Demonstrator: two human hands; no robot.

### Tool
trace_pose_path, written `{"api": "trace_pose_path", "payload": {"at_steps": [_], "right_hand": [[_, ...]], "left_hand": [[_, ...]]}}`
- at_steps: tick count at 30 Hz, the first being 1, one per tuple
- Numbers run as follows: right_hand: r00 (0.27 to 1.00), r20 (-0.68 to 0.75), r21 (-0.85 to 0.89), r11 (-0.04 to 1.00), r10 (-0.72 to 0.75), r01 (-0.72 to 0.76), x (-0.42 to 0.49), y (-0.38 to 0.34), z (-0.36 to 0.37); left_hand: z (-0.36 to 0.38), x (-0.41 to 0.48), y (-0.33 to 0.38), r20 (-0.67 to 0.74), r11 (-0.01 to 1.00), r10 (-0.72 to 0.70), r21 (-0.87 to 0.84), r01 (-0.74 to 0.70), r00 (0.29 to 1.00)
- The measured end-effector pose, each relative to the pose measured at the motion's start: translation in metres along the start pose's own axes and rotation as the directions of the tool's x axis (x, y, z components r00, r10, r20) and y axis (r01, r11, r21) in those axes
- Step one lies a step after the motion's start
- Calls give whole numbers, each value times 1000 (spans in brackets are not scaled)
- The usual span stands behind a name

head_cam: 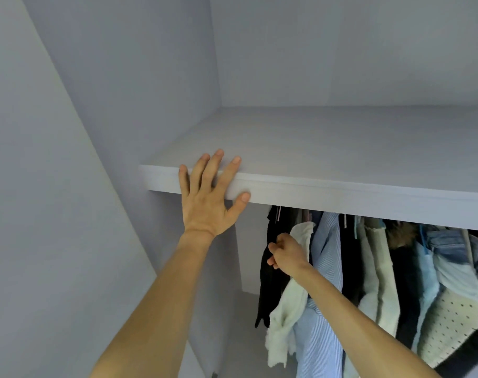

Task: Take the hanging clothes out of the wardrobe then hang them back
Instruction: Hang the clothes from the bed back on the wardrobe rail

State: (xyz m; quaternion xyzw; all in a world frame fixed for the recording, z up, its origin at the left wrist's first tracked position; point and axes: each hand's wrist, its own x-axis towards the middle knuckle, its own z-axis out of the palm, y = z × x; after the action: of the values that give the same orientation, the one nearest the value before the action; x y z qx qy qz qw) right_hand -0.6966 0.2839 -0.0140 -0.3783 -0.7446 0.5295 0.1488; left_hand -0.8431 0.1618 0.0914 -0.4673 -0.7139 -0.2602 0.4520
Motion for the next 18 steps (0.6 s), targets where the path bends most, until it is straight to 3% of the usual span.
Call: {"api": "trace_pose_path", "payload": {"at_steps": [8, 13, 18], "right_hand": [[991, -130, 173, 985, 44, -21, -2, 11, 6], [998, -41, 99, 994, 38, -34, -5, 15, -5], [1000, 5, 165, 986, 30, -31, -19, 17, -17]], "left_hand": [[-1, -1, 0, 10, 999, -32, 24, 31, 999], [-1, -1, 1, 18, 999, -34, 30, 34, 999], [-6, -1, 4, 75, 998, -47, 43, 44, 996]]}}
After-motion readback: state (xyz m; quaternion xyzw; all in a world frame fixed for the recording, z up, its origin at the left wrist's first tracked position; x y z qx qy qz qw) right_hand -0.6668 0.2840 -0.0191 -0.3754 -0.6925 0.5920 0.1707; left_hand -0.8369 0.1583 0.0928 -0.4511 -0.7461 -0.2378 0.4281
